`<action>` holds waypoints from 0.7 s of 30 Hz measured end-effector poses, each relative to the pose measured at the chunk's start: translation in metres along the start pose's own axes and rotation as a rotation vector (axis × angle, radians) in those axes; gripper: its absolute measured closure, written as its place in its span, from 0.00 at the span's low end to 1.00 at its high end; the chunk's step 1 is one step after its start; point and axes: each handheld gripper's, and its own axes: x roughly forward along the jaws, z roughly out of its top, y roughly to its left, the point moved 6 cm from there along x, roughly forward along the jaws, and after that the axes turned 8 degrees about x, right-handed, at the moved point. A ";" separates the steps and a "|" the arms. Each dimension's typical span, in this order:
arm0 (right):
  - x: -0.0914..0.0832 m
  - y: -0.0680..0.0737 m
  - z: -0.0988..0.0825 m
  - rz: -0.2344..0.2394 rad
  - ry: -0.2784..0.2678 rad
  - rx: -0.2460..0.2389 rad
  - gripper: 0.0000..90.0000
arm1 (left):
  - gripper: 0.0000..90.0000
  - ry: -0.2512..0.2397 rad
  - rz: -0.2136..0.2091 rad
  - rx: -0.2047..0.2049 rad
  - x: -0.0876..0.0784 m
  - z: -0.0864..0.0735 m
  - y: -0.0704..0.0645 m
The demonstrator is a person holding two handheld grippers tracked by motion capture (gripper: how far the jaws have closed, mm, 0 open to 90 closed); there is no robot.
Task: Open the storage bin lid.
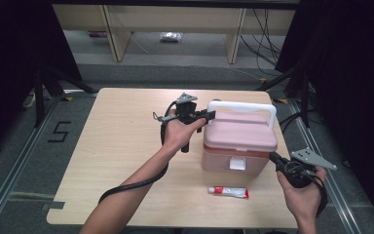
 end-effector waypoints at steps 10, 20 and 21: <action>0.000 -0.002 0.008 -0.019 -0.027 -0.035 1.00 | 0.56 -0.157 0.028 0.095 -0.037 0.016 0.007; -0.004 -0.001 0.017 -0.037 -0.065 -0.048 1.00 | 0.86 -0.100 0.018 0.190 -0.071 -0.006 0.000; -0.004 -0.001 0.017 -0.037 -0.065 -0.048 1.00 | 0.86 -0.108 0.018 0.200 -0.072 -0.008 -0.001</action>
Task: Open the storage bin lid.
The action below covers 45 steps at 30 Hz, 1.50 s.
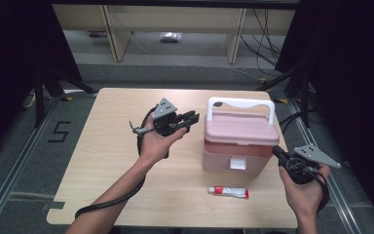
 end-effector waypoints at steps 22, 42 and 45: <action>0.002 0.002 0.015 -0.018 -0.032 -0.017 1.00 | 1.00 -0.017 -0.169 0.155 -0.016 -0.037 -0.047; 0.006 0.008 0.027 -0.025 -0.052 -0.018 1.00 | 0.99 -0.007 -0.285 0.220 0.008 -0.061 -0.082; 0.007 0.008 0.031 -0.013 -0.063 -0.026 1.00 | 0.99 0.010 -0.295 0.230 0.013 -0.067 -0.086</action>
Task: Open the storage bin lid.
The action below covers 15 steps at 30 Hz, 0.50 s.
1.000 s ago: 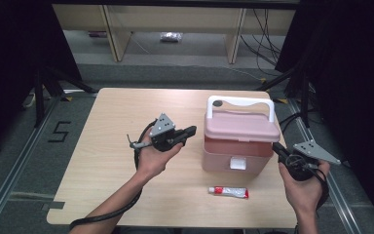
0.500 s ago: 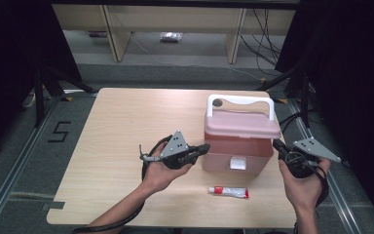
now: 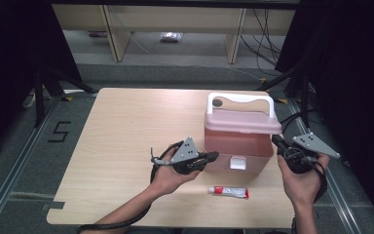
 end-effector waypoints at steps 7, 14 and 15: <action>0.001 -0.001 0.005 -0.001 -0.007 -0.002 1.00 | 0.99 0.001 -0.034 0.007 0.015 -0.002 -0.010; 0.001 -0.001 0.008 -0.014 -0.018 0.003 1.00 | 0.99 0.019 -0.041 0.018 0.031 -0.006 -0.013; 0.001 -0.002 0.008 -0.011 -0.011 -0.017 1.00 | 0.99 0.018 -0.043 0.021 0.034 -0.006 -0.014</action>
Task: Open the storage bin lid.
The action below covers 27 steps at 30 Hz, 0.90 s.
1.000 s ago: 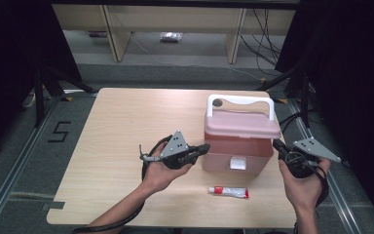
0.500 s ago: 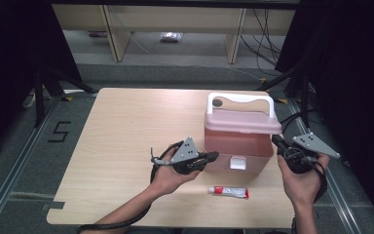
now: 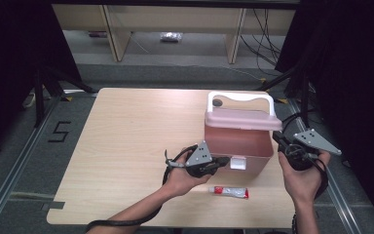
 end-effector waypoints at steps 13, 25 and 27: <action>0.000 0.000 0.000 0.006 -0.004 0.004 1.00 | 0.99 0.006 -0.013 0.035 0.026 0.004 -0.008; 0.000 -0.001 0.004 -0.005 -0.018 -0.006 1.00 | 0.99 0.040 0.010 0.100 0.036 -0.006 -0.011; 0.000 0.000 0.005 -0.006 -0.022 -0.003 1.00 | 0.99 0.044 0.015 0.107 0.036 -0.007 -0.011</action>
